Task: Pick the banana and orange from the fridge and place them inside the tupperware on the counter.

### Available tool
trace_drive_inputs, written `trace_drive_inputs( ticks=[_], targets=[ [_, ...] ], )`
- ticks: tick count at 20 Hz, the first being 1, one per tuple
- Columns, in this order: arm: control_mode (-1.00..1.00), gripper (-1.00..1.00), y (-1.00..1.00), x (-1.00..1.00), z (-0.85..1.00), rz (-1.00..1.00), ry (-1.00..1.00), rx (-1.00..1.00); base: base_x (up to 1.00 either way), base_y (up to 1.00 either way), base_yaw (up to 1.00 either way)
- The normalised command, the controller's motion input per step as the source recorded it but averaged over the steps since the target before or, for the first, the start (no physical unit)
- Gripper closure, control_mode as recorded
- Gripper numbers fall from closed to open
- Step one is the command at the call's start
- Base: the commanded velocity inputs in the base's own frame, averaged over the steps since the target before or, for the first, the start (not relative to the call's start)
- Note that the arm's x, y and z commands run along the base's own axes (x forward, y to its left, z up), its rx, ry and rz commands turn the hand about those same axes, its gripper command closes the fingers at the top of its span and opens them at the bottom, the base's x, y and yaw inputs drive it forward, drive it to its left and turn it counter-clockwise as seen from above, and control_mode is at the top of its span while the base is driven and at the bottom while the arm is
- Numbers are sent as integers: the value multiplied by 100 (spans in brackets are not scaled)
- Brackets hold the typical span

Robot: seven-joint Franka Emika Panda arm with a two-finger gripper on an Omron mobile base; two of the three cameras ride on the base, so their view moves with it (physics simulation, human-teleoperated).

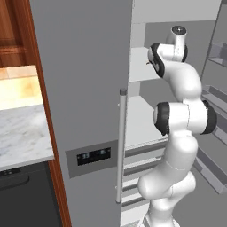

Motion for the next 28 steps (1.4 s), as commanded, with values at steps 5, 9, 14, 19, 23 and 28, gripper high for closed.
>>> trace_drive_inputs(
  ticks=[5, 9, 14, 19, 23, 28],
  targets=[
    [-100, 100, -7, 10, -25, 0, 8, 0, 0, 0, 0],
    [-100, 100, -1, 0, -25, 0, 1, 0, 0, 0, 0],
    [-100, 100, 0, 0, -19, 0, 2, 0, 0, 0, 0],
    [-100, 100, 0, -14, -33, 0, 0, 0, 0, 0, 0],
    [-100, 100, 0, -44, -45, 0, -6, -5, 0, 0, 0],
    [-100, 100, 0, -68, -49, 0, -18, -4, 0, 0, 0]
  ],
)
